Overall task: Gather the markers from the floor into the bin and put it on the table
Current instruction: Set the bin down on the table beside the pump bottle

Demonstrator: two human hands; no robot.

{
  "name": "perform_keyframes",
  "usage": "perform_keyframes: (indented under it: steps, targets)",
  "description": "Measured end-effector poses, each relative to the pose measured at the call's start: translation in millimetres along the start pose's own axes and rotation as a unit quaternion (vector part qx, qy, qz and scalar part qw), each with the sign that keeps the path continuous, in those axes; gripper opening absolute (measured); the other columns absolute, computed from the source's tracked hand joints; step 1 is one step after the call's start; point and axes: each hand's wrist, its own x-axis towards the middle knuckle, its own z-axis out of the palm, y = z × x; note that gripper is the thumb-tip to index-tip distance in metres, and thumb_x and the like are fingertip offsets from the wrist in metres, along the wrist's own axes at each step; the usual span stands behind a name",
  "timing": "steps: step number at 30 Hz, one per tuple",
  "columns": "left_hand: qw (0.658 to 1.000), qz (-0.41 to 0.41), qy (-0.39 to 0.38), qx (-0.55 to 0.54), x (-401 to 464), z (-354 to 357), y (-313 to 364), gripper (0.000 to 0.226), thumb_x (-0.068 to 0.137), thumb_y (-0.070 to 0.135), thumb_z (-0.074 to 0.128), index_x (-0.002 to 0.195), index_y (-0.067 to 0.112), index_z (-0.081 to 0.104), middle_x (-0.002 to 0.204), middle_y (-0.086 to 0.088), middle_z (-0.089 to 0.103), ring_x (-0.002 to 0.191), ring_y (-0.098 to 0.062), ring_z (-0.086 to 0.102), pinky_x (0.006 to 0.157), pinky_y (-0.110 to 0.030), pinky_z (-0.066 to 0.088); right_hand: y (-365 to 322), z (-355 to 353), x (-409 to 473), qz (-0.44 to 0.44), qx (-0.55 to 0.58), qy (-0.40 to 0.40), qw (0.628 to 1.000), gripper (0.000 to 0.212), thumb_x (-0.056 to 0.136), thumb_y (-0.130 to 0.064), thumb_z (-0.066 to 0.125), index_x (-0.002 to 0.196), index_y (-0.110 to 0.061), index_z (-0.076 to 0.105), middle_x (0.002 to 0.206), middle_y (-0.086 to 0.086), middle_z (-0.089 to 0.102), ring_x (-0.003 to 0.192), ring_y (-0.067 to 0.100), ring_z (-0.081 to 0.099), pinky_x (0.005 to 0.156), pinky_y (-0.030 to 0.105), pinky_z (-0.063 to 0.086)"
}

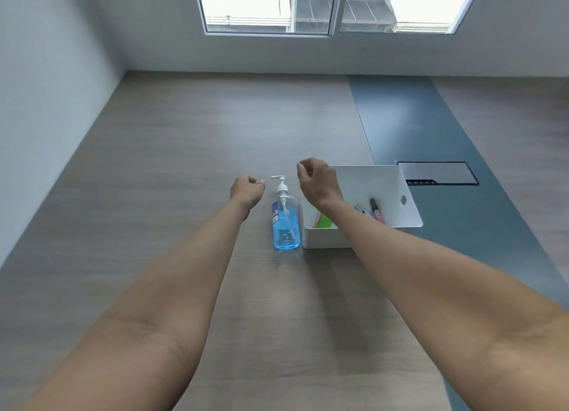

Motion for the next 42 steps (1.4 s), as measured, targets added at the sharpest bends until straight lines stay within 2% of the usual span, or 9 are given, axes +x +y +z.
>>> perform_keyframes:
  steps: [2,5,8,11,17,22,28,34,42]
  targets:
    - [1.000,-0.017,-0.009,-0.008,3,5,-13,0.031,0.086,0.034,0.065,0.104,0.009,0.064,0.112,-0.013,0.068,0.098,-0.029,0.064,0.092,-0.040,0.053,-10,19,-6,-0.010,0.009,0.000,1.000,0.029,0.097,-0.021,0.049,0.093,0.000,0.069,0.090,0.015,0.072,0.084,0.027,0.063,0.075,0.030,0.045]
    - [0.999,-0.034,-0.029,-0.018,3,11,-27,0.018,0.083,0.034,0.067,0.083,0.019,0.058,0.092,-0.008,0.063,0.081,-0.023,0.055,0.082,-0.035,0.053,-24,51,-11,0.008,-0.023,-0.039,0.999,0.032,0.097,-0.017,0.045,0.082,0.003,0.064,0.084,0.021,0.067,0.078,0.031,0.057,0.068,0.033,0.038]
    - [0.997,-0.050,-0.038,-0.038,9,14,-42,0.021,0.078,0.035,0.070,0.072,0.022,0.055,0.081,-0.005,0.056,0.075,-0.020,0.049,0.076,-0.035,0.052,-23,77,-10,0.075,-0.092,-0.109,0.987,0.030,0.098,-0.015,0.042,0.108,0.003,0.064,0.116,0.025,0.063,0.111,0.038,0.058,0.087,0.036,0.045]
    - [0.994,-0.069,-0.051,-0.063,10,20,-55,0.019,0.086,0.029,0.068,0.089,0.012,0.062,0.086,-0.008,0.057,0.078,-0.019,0.051,0.080,-0.037,0.055,-2,97,-10,0.136,-0.118,-0.128,0.975,0.034,0.096,-0.016,0.047,0.121,0.004,0.058,0.127,0.024,0.058,0.121,0.038,0.053,0.098,0.038,0.044]
    - [0.983,-0.106,-0.092,-0.115,-1,38,-71,0.030,0.089,0.028,0.067,0.065,0.017,0.053,0.066,-0.007,0.057,0.059,-0.016,0.054,0.071,-0.034,0.054,27,124,-23,0.241,-0.074,-0.051,0.966,0.046,0.090,-0.028,0.057,0.127,-0.002,0.050,0.133,0.020,0.051,0.125,0.038,0.051,0.098,0.042,0.044]
    - [0.975,-0.100,-0.132,-0.149,-9,33,-80,0.016,0.090,0.021,0.069,0.079,0.009,0.065,0.062,-0.001,0.064,0.044,-0.004,0.060,0.051,-0.019,0.055,30,128,-32,0.232,-0.079,-0.013,0.969,0.043,0.090,-0.021,0.059,0.126,-0.002,0.047,0.135,0.017,0.048,0.129,0.034,0.045,0.101,0.042,0.040]
    - [0.977,-0.049,-0.112,-0.177,-16,5,-67,0.032,0.087,0.003,0.070,0.117,-0.004,0.064,0.099,-0.011,0.067,0.092,-0.021,0.063,0.082,-0.036,0.056,21,120,-27,0.158,-0.014,-0.022,0.987,0.041,0.088,-0.012,0.060,0.127,-0.003,0.051,0.128,0.017,0.055,0.122,0.032,0.052,0.100,0.035,0.041]
    - [0.984,0.030,-0.097,-0.147,-5,-27,-48,0.052,0.077,-0.005,0.077,0.125,-0.004,0.056,0.114,-0.016,0.065,0.100,-0.029,0.065,0.096,-0.043,0.054,7,109,-19,0.110,0.082,0.015,0.990,0.038,0.086,-0.015,0.068,0.122,-0.007,0.057,0.122,0.014,0.060,0.113,0.026,0.060,0.099,0.037,0.049]
    - [0.990,0.096,-0.073,-0.077,-15,-39,-68,0.060,0.074,0.003,0.081,0.129,0.007,0.058,0.119,-0.013,0.065,0.104,-0.029,0.068,0.090,-0.039,0.057,13,118,-34,0.043,0.078,-0.023,0.996,0.053,0.088,-0.014,0.066,0.138,-0.013,0.049,0.123,0.009,0.053,0.113,0.021,0.060,0.099,0.031,0.050]
